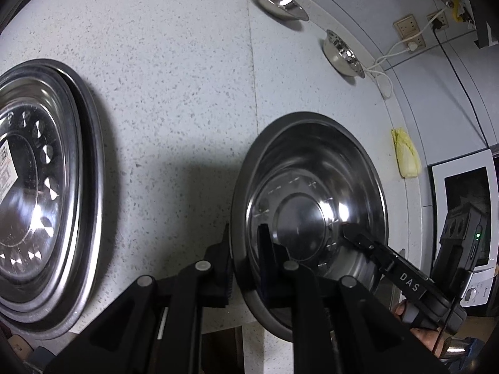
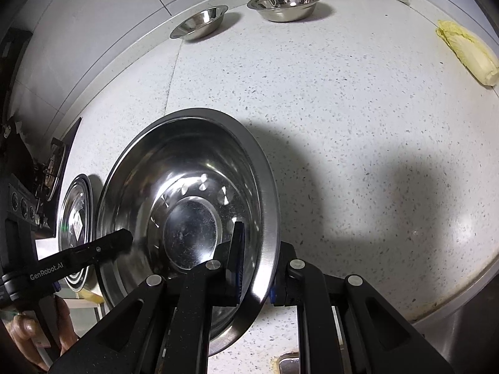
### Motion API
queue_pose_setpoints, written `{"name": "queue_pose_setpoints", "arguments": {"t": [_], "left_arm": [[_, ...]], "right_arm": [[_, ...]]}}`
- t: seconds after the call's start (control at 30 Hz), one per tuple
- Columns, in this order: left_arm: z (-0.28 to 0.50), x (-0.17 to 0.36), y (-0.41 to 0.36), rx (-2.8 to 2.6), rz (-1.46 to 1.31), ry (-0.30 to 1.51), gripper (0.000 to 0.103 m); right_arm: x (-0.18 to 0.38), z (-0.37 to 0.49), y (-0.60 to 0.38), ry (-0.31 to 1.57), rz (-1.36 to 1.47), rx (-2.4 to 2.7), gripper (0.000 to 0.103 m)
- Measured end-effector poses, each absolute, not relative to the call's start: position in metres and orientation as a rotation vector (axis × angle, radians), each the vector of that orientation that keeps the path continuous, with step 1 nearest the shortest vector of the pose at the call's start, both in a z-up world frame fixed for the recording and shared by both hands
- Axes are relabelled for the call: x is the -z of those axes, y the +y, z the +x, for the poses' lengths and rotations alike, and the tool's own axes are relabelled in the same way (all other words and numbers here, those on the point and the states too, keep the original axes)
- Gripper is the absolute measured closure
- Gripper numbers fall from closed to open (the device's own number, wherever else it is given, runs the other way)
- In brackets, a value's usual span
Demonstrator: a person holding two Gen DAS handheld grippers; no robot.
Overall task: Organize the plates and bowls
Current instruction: 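Lift the large bowl, carry it beside the plate stack and lower it, then open both grippers to release the large bowl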
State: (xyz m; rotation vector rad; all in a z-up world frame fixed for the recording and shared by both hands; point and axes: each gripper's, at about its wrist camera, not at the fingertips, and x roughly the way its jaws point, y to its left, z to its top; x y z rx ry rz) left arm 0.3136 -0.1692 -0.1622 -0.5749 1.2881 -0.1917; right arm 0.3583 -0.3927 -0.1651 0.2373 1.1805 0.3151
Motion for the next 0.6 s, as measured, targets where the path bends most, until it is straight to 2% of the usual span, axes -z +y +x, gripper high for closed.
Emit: {"name": "queue_pose_setpoints", "arguments": {"t": [0.07,0.33,0.4,0.43,0.47,0.6], "left_arm": [[0.314,0.159,-0.167,0.189,-0.568,1.277,0.06],[0.313,0.15,-0.153,0.166,-0.558,1.24,0.06],[0.312,0.148,-0.148,0.151,-0.544,1.23,0.06],[0.312,0.147,-0.147,0.147,-0.537,1.224,0.06],[0.313,0.145,-0.144,0.143,-0.531,1.217,0.06],[0.314,0.138,-0.136,0.13,-0.535,1.201,0.059]], "right_arm": [[0.165,0.357,-0.394,1.176,0.239,-0.319,0.092],[0.163,0.355,-0.396,1.167,0.251,-0.322,0.09],[0.162,0.355,-0.397,1.162,0.261,-0.32,0.077],[0.16,0.355,-0.397,1.151,0.262,-0.314,0.062],[0.158,0.354,-0.398,1.136,0.263,-0.31,0.054],[0.15,0.354,-0.398,1.101,0.267,-0.324,0.051]]}}
